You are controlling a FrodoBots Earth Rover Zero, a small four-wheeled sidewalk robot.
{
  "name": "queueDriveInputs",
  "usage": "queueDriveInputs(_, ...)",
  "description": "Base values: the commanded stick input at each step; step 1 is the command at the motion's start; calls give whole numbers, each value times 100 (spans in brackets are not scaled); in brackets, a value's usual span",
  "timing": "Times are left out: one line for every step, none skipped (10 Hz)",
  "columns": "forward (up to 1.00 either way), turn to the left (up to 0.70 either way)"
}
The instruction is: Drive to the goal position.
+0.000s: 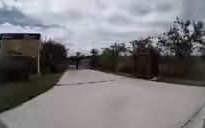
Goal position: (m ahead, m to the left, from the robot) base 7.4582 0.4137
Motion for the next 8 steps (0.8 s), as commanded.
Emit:
queueDriveInputs(85,34)
queueDriveInputs(85,34)
queueDriveInputs(85,34)
queueDriveInputs(85,34)
queueDriveInputs(85,34)
queueDriveInputs(85,30)
queueDriveInputs(85,0)
queueDriveInputs(85,0)
